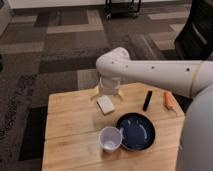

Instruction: Knock the eraser over

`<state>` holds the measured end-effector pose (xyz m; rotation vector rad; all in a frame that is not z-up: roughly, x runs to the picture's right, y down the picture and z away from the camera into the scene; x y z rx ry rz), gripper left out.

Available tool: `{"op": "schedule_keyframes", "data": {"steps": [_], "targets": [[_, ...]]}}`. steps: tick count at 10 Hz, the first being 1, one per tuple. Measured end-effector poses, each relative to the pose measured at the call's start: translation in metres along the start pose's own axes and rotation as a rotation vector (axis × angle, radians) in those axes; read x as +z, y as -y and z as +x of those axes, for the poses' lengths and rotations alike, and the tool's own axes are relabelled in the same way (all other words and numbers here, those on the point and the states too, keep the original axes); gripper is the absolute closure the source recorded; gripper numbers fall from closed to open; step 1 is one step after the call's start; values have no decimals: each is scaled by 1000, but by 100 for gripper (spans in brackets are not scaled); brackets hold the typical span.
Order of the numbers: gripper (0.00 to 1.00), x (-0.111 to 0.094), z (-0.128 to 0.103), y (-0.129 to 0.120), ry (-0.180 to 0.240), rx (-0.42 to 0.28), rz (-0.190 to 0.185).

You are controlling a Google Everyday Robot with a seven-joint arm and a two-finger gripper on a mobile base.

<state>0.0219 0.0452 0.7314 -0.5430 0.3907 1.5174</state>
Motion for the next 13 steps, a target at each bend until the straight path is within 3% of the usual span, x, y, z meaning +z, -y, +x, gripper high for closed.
{"op": "schedule_keyframes", "data": {"steps": [8,13], "targets": [[20,0,0,1,-1,1,1],[20,13,-15,16,4,11,-50]]}}
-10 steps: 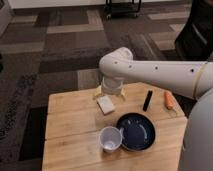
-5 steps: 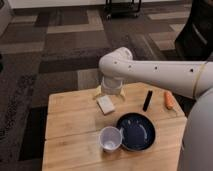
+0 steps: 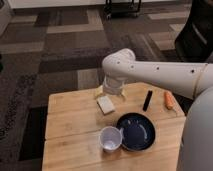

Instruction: Knock the eraser over

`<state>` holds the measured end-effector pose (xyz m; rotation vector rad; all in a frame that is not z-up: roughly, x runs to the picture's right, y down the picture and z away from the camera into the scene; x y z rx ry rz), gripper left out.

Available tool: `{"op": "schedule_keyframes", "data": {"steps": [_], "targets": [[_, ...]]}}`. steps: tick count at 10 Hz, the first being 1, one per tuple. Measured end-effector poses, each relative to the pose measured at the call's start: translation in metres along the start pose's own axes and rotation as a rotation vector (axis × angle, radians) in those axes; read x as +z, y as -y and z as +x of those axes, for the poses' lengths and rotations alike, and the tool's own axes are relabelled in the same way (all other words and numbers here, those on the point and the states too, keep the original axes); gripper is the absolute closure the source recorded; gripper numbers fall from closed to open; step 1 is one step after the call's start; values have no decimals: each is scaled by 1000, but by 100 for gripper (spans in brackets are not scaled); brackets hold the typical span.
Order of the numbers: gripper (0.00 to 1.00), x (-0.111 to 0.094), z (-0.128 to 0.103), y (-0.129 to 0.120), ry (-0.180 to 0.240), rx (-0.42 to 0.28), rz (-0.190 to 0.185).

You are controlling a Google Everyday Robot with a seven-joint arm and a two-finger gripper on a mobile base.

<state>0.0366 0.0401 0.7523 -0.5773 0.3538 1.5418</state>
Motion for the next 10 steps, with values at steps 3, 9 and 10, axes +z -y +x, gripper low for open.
{"op": "schedule_keyframes", "data": {"steps": [3,9,10], "targets": [[20,7,-15,12,7,-9,-19],[20,18,-48,35,38,-29,-28],[20,20,-49,40,39,-30,-27]]}}
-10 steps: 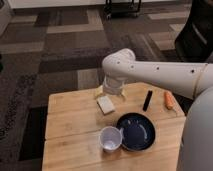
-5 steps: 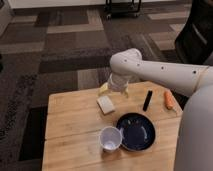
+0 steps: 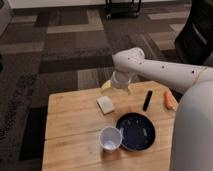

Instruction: Knock the eraser over

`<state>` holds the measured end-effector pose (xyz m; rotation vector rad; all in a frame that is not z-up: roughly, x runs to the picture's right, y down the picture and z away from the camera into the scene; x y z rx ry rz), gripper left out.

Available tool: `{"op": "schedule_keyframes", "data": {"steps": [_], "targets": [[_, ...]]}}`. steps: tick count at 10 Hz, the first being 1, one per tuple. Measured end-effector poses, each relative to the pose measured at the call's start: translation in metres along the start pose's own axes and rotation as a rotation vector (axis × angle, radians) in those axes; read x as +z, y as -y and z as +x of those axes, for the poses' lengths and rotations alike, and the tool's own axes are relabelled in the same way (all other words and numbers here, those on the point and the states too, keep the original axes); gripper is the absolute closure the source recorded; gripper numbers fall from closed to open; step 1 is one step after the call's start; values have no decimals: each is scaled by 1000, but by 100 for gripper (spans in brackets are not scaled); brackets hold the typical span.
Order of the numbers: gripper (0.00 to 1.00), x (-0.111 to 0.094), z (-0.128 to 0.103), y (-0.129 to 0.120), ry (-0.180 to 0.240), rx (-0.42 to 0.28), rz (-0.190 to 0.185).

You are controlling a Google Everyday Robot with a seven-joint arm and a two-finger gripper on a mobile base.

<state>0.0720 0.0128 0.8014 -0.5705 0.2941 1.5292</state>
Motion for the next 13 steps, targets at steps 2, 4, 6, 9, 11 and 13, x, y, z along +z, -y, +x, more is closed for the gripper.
{"op": "schedule_keyframes", "data": {"steps": [2,4,6,9,11,13], "targets": [[20,0,-4,21,17,8,7],[20,-2,-2,39,29,26,18],[20,-12,3,73,45,69,46],[20,-15,14,104,53,130,58],[20,-20,24,118,62,170,66],[20,-22,27,121,67,186,67]]}}
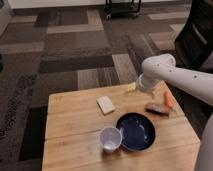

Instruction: Knock the eraser over

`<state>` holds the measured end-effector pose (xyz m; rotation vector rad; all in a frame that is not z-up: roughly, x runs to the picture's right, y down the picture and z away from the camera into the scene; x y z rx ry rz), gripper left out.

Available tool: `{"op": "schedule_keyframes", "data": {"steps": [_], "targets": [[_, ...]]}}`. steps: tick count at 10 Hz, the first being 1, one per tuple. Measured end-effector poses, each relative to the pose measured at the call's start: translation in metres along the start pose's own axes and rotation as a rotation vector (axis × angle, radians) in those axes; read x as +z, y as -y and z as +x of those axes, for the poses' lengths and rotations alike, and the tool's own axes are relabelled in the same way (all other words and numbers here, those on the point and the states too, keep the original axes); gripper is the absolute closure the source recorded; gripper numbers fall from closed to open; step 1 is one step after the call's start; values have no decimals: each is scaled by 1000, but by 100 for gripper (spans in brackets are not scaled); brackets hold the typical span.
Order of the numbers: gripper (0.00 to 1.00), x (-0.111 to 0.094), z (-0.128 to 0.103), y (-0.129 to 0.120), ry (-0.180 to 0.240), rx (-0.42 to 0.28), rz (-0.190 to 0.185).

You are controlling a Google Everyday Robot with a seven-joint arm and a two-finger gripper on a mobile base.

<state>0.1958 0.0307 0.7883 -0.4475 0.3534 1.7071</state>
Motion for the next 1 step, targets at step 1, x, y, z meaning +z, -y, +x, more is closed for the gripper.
{"op": "schedule_keyframes", "data": {"steps": [1], "targets": [[20,0,0,-2,0,-1,-2]]}}
